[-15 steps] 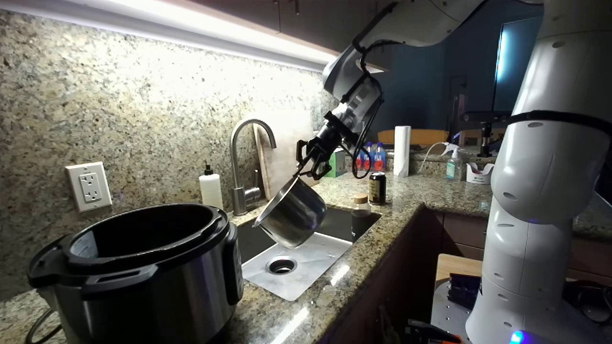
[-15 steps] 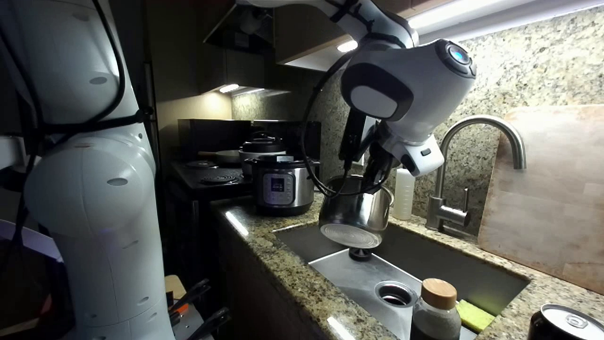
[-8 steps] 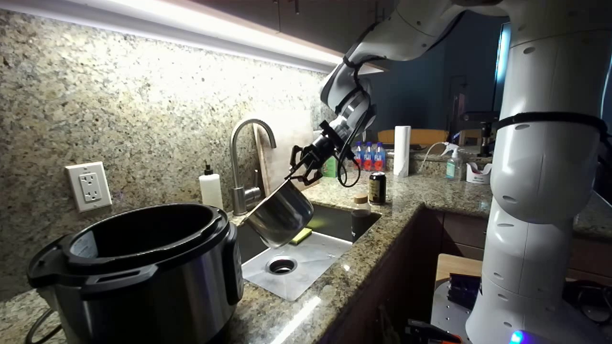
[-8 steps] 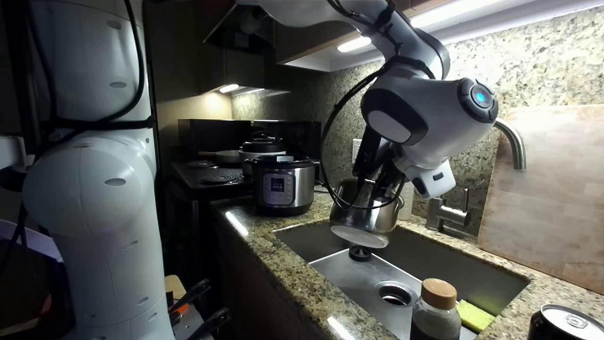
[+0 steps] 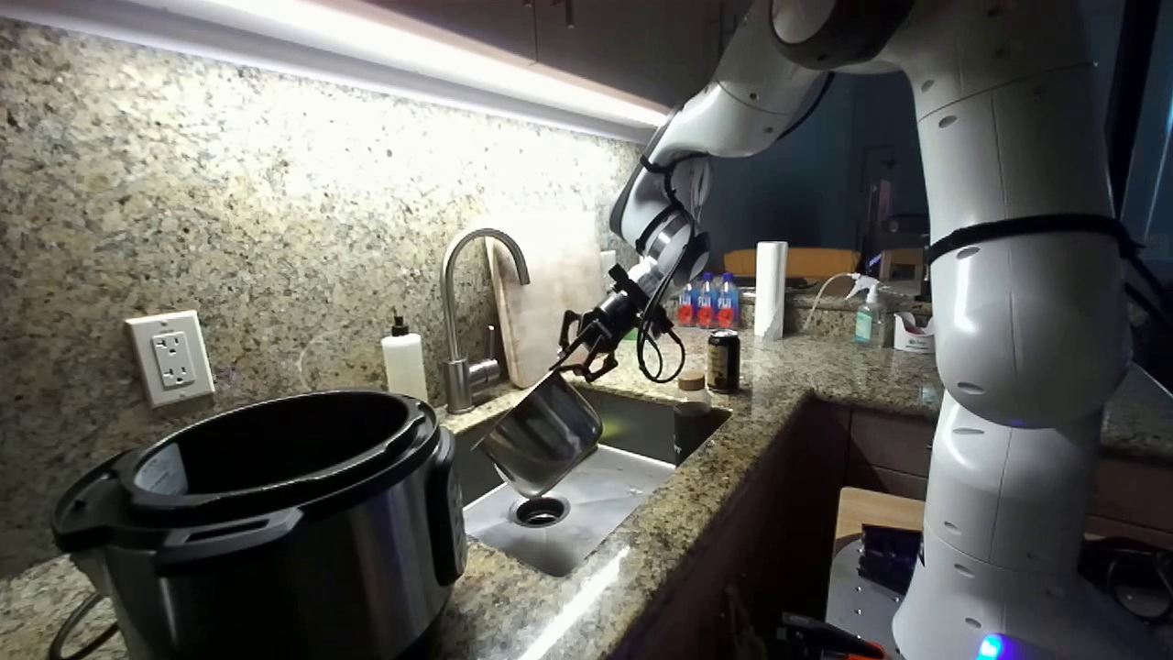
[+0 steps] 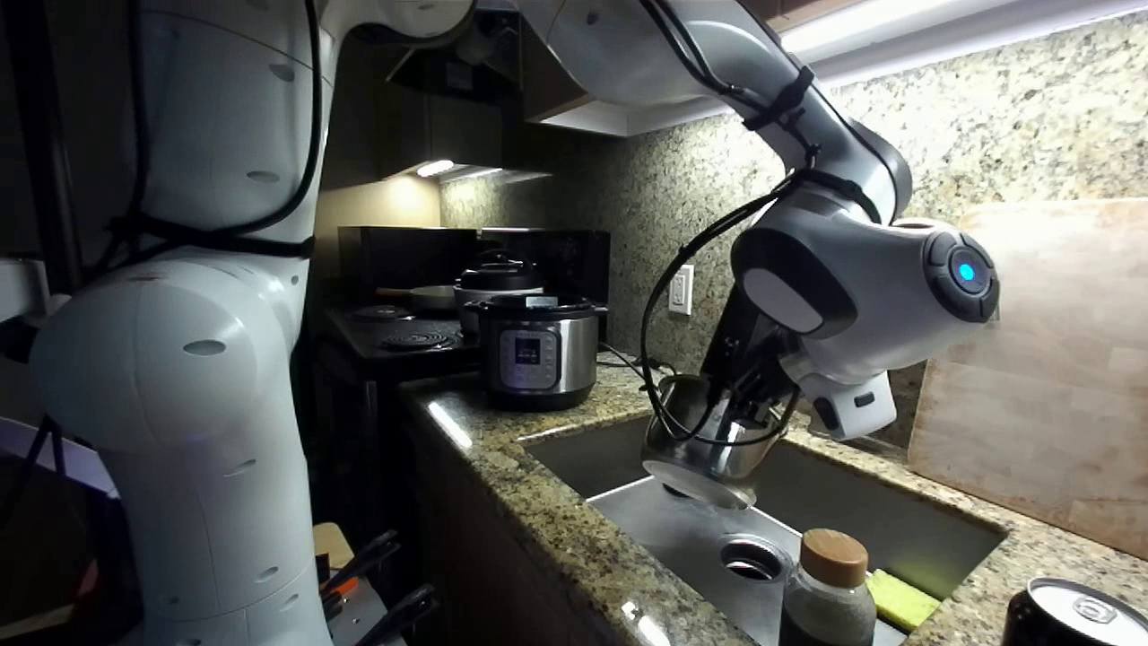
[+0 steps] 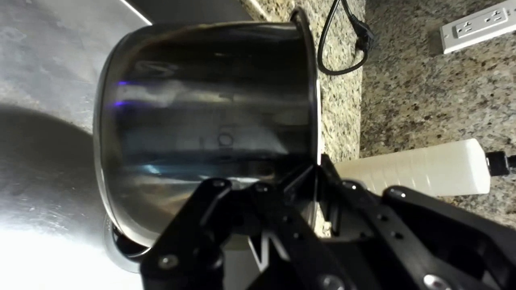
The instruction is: Remove the metal bowl from the cooker and put it in the sink
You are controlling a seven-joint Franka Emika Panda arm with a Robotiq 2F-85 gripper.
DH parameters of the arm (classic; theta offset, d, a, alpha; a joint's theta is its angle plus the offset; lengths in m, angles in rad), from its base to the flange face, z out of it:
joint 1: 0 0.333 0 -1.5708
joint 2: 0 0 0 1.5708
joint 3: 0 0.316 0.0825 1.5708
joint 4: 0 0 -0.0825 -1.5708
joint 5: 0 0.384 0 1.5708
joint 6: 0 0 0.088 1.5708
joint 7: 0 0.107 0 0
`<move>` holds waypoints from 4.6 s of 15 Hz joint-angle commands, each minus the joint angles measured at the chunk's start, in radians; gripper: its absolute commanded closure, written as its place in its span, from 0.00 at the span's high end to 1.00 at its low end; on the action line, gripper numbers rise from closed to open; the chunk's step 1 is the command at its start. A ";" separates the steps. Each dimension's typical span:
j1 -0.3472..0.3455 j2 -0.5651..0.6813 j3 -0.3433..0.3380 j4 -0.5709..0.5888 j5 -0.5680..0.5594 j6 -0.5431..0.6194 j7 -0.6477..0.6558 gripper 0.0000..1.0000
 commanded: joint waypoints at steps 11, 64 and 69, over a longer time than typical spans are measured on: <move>-0.040 0.126 0.032 0.081 0.090 -0.029 -0.022 0.04; -0.019 -0.065 0.011 -0.120 -0.143 0.134 0.035 1.00; -0.009 -0.134 0.019 -0.169 -0.171 0.157 0.045 1.00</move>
